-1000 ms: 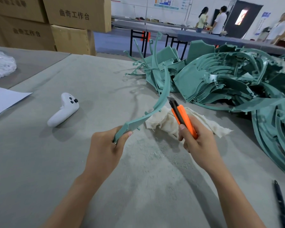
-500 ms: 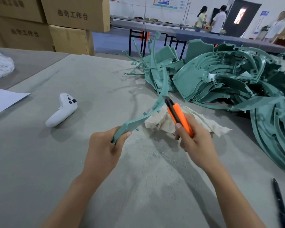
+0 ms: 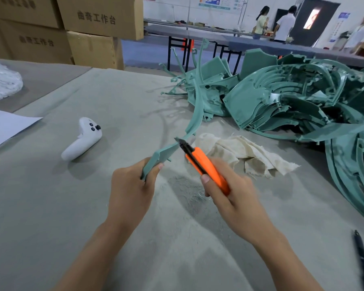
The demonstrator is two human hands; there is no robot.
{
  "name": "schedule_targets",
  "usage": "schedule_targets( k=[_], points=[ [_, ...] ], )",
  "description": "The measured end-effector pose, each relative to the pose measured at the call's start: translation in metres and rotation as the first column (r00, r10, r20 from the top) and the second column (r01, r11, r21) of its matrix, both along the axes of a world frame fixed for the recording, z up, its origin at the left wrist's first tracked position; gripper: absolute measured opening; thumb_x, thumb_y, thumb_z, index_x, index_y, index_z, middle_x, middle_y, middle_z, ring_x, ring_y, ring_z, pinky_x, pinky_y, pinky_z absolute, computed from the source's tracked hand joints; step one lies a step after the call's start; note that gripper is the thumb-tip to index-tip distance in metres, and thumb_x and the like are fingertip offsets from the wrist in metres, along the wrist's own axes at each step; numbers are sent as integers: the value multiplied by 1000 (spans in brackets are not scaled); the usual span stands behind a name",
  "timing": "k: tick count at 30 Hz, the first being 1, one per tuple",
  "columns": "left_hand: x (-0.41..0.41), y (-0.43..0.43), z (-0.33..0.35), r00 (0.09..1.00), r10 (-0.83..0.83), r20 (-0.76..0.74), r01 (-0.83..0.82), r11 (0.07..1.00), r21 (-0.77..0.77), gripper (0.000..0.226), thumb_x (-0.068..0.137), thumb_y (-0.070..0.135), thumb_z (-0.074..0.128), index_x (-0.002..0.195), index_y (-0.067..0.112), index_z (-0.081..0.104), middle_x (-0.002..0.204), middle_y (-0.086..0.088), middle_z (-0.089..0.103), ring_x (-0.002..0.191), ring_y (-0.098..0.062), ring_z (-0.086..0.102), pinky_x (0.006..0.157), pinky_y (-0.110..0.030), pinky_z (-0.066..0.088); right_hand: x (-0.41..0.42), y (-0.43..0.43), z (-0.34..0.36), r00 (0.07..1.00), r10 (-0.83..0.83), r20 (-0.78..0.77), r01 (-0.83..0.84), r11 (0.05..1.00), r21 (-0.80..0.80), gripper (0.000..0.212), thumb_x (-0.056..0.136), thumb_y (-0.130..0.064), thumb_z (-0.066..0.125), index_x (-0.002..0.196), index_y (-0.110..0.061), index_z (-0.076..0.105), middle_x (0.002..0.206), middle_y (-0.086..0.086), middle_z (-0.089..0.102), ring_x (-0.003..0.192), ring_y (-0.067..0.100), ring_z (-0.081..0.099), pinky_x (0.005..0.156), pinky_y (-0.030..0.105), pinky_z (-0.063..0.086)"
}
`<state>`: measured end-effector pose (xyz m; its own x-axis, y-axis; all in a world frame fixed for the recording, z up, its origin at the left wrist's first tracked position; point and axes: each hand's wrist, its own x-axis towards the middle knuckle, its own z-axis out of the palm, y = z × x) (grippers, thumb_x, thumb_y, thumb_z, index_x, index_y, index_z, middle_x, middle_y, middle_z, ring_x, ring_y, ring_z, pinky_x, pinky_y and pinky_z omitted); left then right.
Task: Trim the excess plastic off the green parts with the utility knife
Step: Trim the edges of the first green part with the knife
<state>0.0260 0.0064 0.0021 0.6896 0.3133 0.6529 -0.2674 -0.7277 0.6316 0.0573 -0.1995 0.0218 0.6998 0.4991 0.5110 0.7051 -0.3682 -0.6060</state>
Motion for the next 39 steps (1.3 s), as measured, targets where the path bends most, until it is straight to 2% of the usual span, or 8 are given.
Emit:
schedule_targets(
  k=[2,6,11,18,27,33,37,39],
  points=[
    [0,0,0,1000,15,6,-15,1000,20,43,88,13,65,74,40,34,44,2,17,43,-8,27,42,-11,21,-5,3,1,1000,23,12,-23,1000,5,25,101,-30,49,126,-33,52,69,-2,57,57,15,54,54,27,42],
    [0,0,1,999,-5,-37,5,1000,-1,51,89,15,63,64,53,41,49,7,34,43,-9,28,42,-12,21,-8,6,1,998,69,-2,-69,998,8,27,101,-34,47,127,-37,51,70,-1,57,60,19,58,57,35,44],
    [-1,-1,2,998,-52,-44,51,999,-15,47,88,15,67,63,48,45,52,8,35,43,-8,27,41,-10,20,13,-9,-1,997,5,-77,1,997,80,18,100,-31,51,115,-40,55,70,-1,61,53,14,55,49,23,42],
    [-1,-4,3,988,-151,-1,151,988,20,57,85,18,65,57,41,22,50,14,33,41,-4,25,41,-9,17,42,-38,-2,979,-153,-134,169,978,120,15,97,-30,51,108,-39,56,70,-2,62,49,10,53,51,21,42],
    [-3,-3,3,979,-199,-51,200,980,15,47,85,20,66,55,46,41,49,14,32,41,-5,24,41,-7,16,54,-47,2,953,-290,-93,298,950,95,10,101,-21,52,109,-22,58,67,-5,61,51,9,51,54,34,44],
    [-1,0,1,994,-104,36,102,994,49,58,86,17,65,59,40,19,51,12,32,43,-6,24,42,-11,18,37,-31,-3,977,-198,-81,202,978,53,19,101,-24,51,118,-32,56,70,-6,62,51,13,54,50,36,49],
    [1,3,0,999,-35,39,32,998,54,50,87,17,64,56,41,33,46,7,11,44,-7,25,42,-10,21,23,-17,-3,993,-84,-89,87,996,34,22,102,-27,50,117,-43,52,72,-3,62,52,16,55,49,35,47],
    [1,3,0,1000,-4,27,2,997,75,34,87,16,62,73,32,36,47,10,8,44,-7,28,43,-11,22,16,-10,-4,996,-19,-90,21,999,24,17,103,-28,50,115,-39,54,70,-1,60,52,17,54,48,33,45]
  ],
)
